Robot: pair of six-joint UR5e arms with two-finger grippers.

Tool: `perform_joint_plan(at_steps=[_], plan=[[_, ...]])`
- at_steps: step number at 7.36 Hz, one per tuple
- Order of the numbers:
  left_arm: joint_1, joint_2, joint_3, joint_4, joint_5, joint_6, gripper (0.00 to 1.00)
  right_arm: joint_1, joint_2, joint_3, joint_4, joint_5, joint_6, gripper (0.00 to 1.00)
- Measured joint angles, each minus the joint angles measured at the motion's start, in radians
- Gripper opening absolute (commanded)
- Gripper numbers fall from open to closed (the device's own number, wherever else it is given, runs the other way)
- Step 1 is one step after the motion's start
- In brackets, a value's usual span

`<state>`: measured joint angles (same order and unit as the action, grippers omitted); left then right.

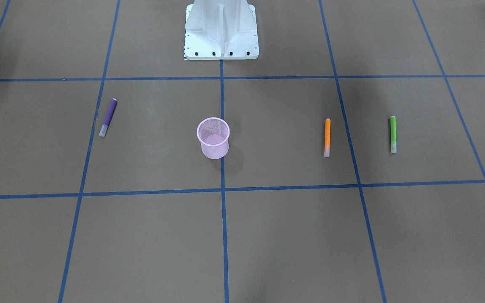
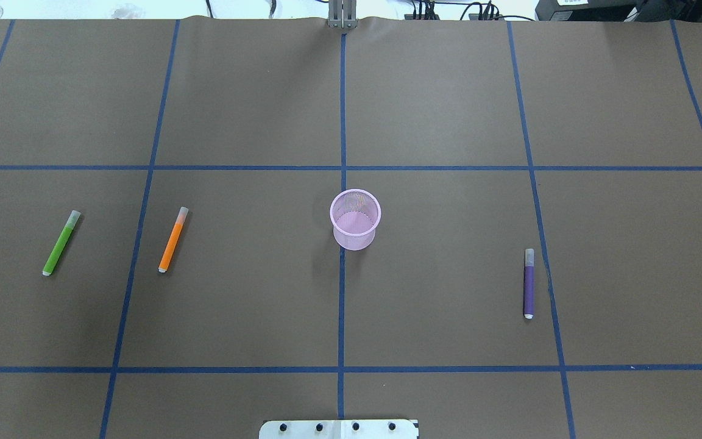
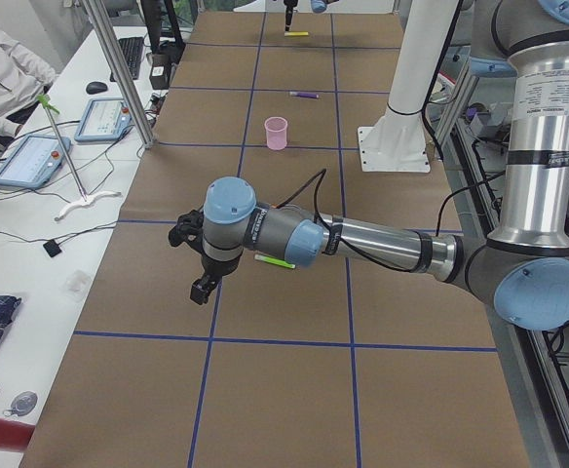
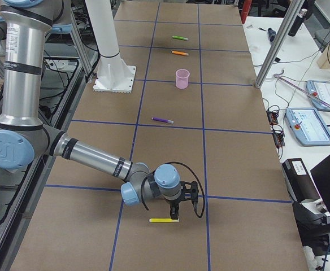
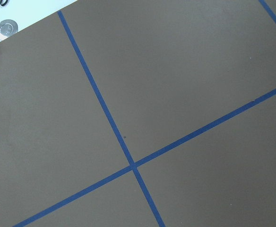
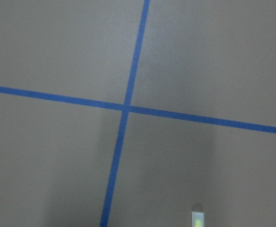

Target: Collect pens into pen holder

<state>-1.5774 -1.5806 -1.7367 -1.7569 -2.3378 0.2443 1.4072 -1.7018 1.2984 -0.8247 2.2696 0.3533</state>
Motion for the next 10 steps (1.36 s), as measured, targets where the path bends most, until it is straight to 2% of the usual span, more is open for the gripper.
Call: perform_joint_plan(at_steps=[1,4,6,10], plan=[[0.000,0.000,0.000,-0.006,0.000,0.000,1.00,-0.008,0.011,-0.024,0.002,-0.001,0.003,0.71],[0.000,0.002,0.000,-0.026,0.000,0.000,1.00,-0.011,0.002,-0.075,0.015,-0.021,-0.001,0.69],[0.000,0.002,0.000,-0.028,0.000,0.000,1.00,-0.011,0.000,-0.103,0.017,-0.049,-0.019,0.61],[0.001,0.004,0.000,-0.029,0.000,0.001,1.00,-0.011,-0.018,-0.139,0.067,-0.059,-0.025,0.55]])
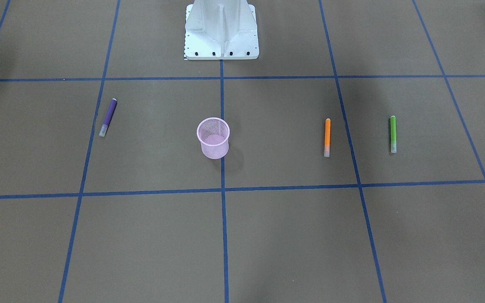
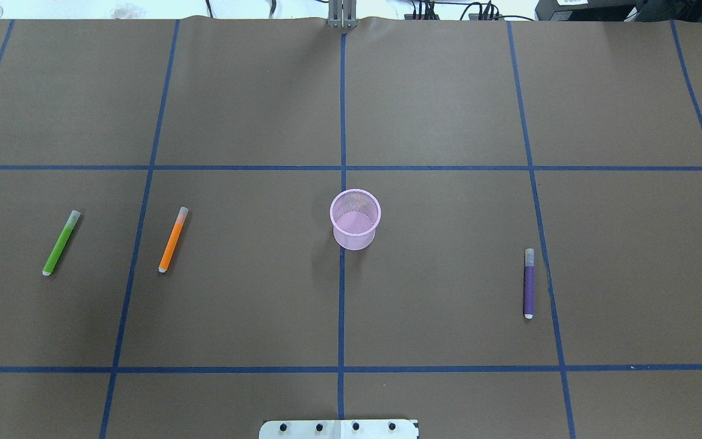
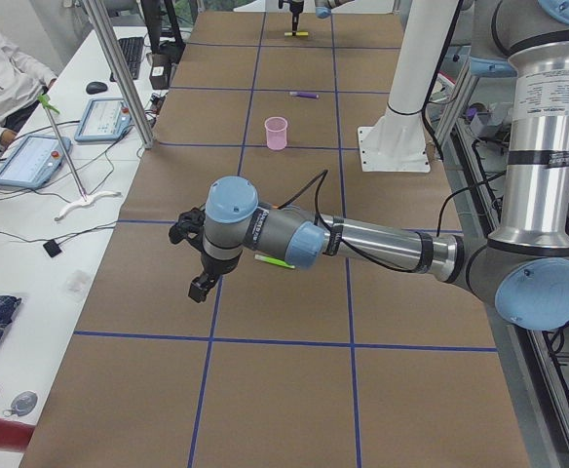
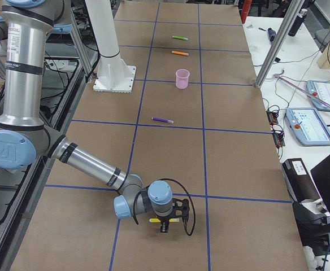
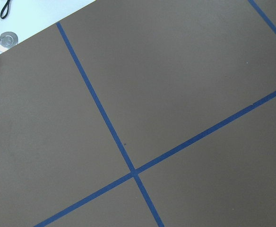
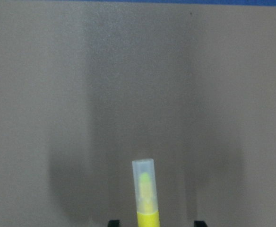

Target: Collect pens into pen holder

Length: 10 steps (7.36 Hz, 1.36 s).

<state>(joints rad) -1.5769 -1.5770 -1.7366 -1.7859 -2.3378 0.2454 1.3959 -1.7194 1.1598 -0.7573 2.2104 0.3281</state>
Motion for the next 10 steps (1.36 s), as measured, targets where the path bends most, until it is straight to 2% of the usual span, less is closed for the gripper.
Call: perform_joint_plan(at_steps=[2,3,4,7,10], plan=[[0.000,0.002,-0.001,-0.001,-0.001,0.001,1.00,0.000,-0.002,-0.013,0.012,0.001,0.000,0.41],[0.000,0.003,-0.001,-0.001,0.000,0.001,1.00,0.000,-0.003,-0.014,0.014,0.002,0.001,0.16],[0.000,0.004,-0.001,-0.001,0.000,0.001,1.00,0.000,-0.003,-0.014,0.014,0.003,0.002,0.00],[0.000,0.006,-0.001,-0.001,-0.001,0.002,1.00,0.000,-0.003,-0.008,0.017,0.005,0.001,0.00],[0.000,0.006,-0.004,-0.001,-0.002,0.002,1.00,0.000,0.003,0.101,0.025,0.009,-0.001,0.00]])
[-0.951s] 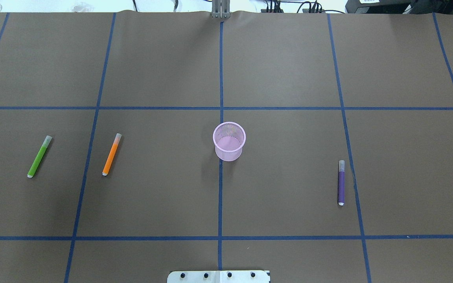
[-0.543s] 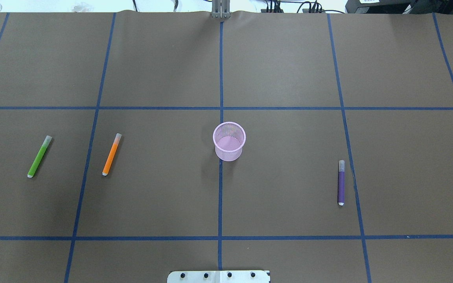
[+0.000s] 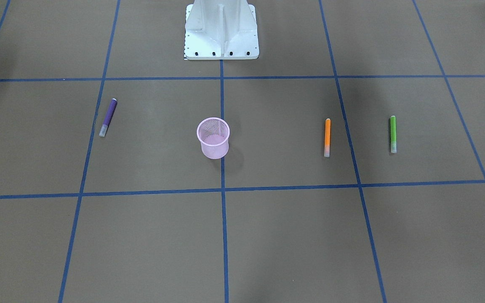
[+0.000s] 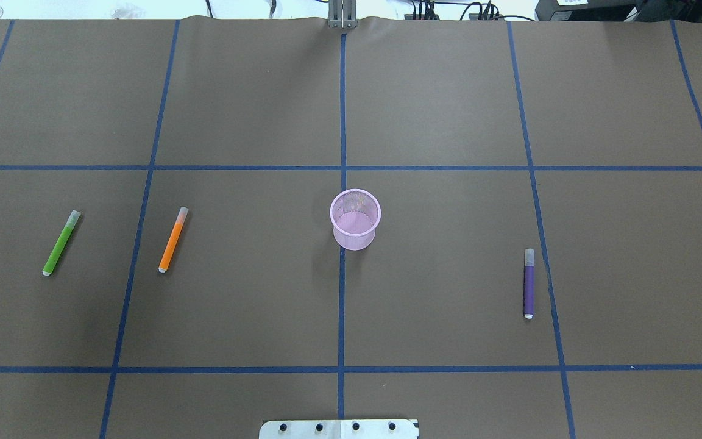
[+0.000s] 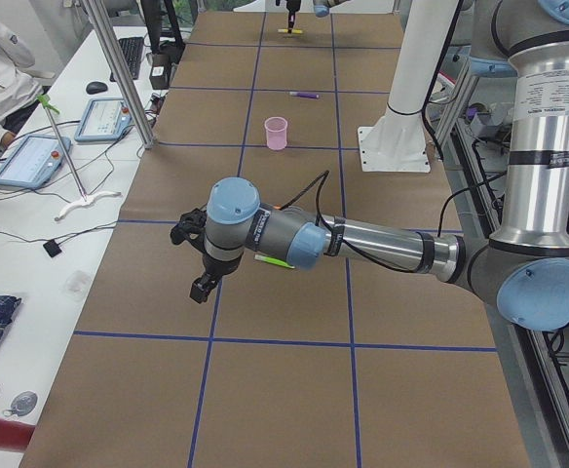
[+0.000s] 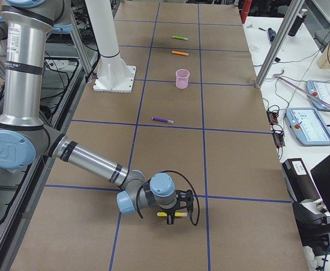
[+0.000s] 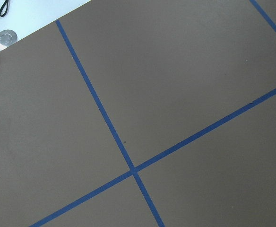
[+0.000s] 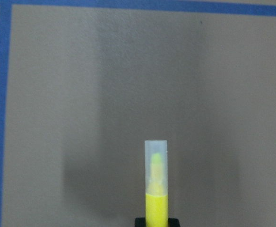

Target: Collect pens into pen holder

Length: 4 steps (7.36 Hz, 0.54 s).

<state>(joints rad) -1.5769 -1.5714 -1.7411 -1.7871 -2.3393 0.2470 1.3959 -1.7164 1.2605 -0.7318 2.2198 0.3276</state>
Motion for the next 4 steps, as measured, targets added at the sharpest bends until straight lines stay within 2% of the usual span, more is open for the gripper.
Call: perform_joint_plan(at_steps=[2,4], plan=[[0.005,-0.006,-0.010,-0.008,0.000,0.000,1.00,0.000,0.033,0.125,0.005,0.002,0.009,0.00],[0.045,-0.015,-0.006,-0.075,0.002,-0.007,1.00,-0.011,0.099,0.204,0.026,0.054,0.031,0.00]])
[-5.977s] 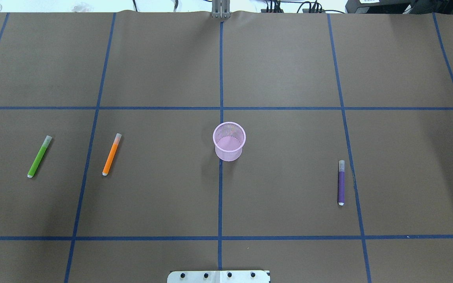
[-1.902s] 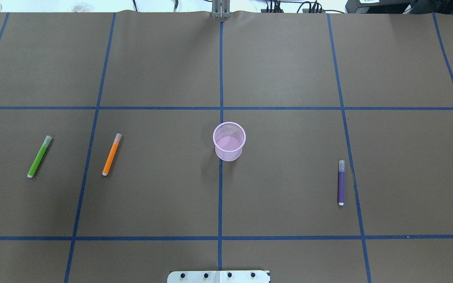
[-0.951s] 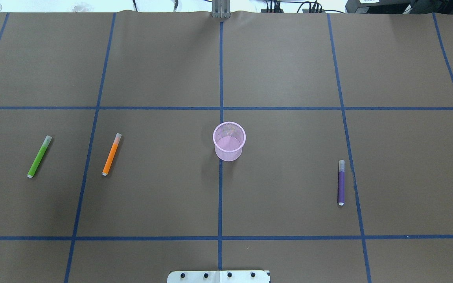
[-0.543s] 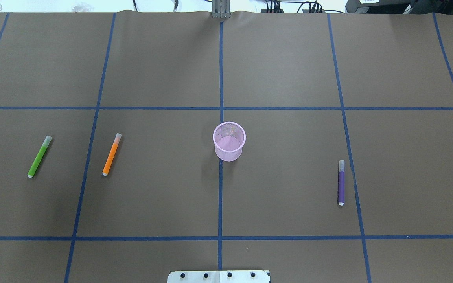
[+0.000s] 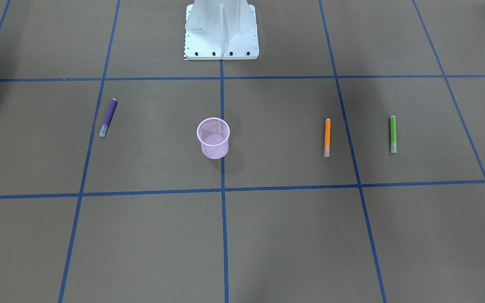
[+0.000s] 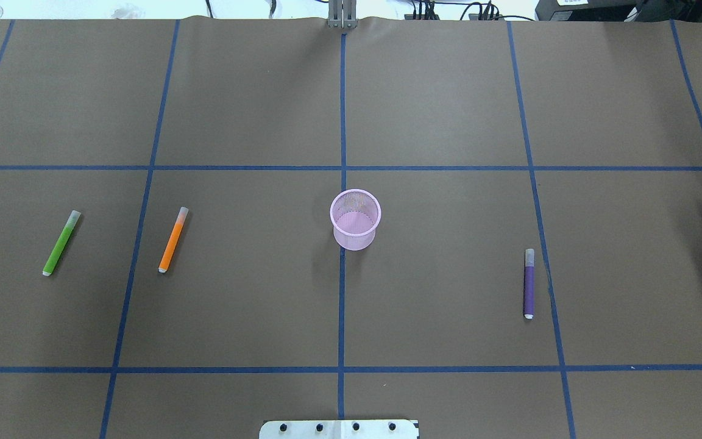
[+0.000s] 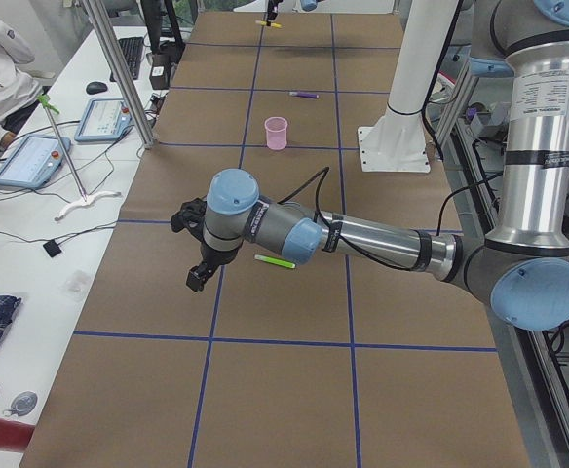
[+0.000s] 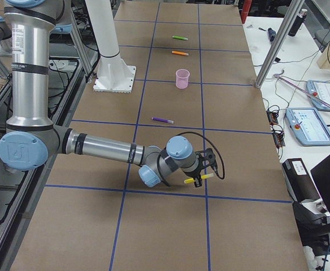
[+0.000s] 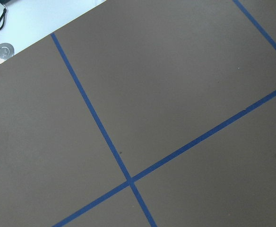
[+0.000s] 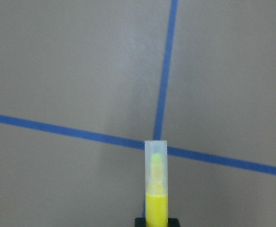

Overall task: Collect pens into pen holder
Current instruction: 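Carry the yellow highlighter with the right gripper over the pink cup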

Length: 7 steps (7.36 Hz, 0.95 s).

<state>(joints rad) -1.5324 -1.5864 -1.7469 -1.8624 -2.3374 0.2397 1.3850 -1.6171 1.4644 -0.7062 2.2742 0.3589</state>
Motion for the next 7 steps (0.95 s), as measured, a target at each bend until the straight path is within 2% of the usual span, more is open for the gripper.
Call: perform_joint_plan(at_steps=[2,4,5,7], plan=[[0.028,-0.015,0.011,-0.067,-0.001,-0.020,1.00,-0.053,0.082,0.028,0.052,0.030,0.077,0.00],[0.063,-0.017,0.035,-0.158,-0.002,-0.032,1.00,-0.143,0.160,0.073,0.111,0.007,0.259,0.00],[0.084,-0.017,0.049,-0.192,-0.001,-0.042,1.00,-0.200,0.192,0.105,0.128,-0.053,0.347,0.00],[0.117,-0.019,0.058,-0.221,0.001,-0.069,1.00,-0.355,0.224,0.197,0.136,-0.272,0.503,0.00]])
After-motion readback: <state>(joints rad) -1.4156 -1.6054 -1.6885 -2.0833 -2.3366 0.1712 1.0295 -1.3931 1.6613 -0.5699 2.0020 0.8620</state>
